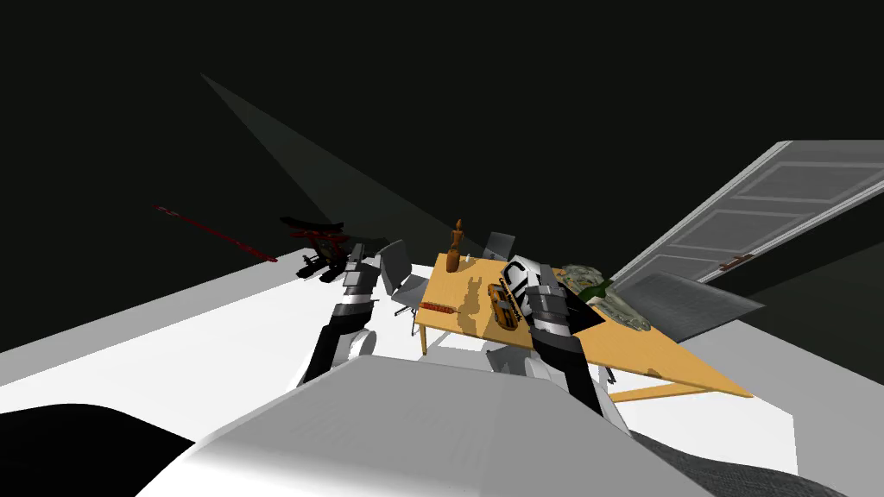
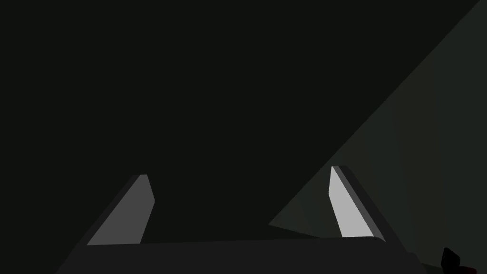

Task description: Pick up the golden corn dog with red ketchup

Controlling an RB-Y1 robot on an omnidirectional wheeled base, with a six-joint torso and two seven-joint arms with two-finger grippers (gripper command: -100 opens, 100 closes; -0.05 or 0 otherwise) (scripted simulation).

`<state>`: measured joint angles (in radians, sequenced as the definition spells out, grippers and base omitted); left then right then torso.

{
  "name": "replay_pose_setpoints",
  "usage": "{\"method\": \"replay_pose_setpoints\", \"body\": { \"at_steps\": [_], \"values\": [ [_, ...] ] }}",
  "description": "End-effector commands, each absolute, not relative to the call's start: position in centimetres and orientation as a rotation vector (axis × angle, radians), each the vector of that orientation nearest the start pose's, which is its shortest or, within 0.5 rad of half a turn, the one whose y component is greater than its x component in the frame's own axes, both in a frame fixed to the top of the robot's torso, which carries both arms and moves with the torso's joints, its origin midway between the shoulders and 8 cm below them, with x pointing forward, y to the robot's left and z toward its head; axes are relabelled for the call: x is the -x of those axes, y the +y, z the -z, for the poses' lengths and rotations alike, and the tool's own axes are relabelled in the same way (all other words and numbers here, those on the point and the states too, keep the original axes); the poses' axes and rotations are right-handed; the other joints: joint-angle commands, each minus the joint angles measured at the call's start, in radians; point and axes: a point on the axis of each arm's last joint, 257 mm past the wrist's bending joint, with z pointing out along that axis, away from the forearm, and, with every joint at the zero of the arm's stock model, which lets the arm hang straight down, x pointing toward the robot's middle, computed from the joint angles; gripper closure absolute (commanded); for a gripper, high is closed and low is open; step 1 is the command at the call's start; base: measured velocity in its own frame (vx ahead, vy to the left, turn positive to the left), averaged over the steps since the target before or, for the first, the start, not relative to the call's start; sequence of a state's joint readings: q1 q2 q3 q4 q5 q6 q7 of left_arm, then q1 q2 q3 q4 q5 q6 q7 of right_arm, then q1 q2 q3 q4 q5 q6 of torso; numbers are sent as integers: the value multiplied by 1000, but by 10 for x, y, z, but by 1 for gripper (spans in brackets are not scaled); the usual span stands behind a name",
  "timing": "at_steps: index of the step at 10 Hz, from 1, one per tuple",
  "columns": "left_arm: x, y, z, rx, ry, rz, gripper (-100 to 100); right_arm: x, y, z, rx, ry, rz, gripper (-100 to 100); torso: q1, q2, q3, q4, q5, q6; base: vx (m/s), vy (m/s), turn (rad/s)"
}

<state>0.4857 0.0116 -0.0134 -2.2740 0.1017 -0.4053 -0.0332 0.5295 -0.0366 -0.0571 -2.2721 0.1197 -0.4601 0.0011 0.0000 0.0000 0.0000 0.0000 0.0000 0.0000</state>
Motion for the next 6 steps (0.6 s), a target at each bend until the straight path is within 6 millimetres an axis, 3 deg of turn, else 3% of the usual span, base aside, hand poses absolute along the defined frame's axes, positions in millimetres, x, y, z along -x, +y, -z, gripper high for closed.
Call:
{"method": "replay_pose_setpoints", "body": {
  "at_steps": [1, 6],
  "values": [
    [-371, 285, 0, 761, 686, 1329, -100, -349, -287, -3, -608, 759, -1139, 0, 0, 0, 0, 0, 0, 0, -51, 3, -81],
    [-415, 303, 30, 797, 799, 1282, -100, -349, -287, -3, -608, 759, -1140, 0, 1, 7, 4, 2, 0, 0, -111, 11, -93]
  ]
}}
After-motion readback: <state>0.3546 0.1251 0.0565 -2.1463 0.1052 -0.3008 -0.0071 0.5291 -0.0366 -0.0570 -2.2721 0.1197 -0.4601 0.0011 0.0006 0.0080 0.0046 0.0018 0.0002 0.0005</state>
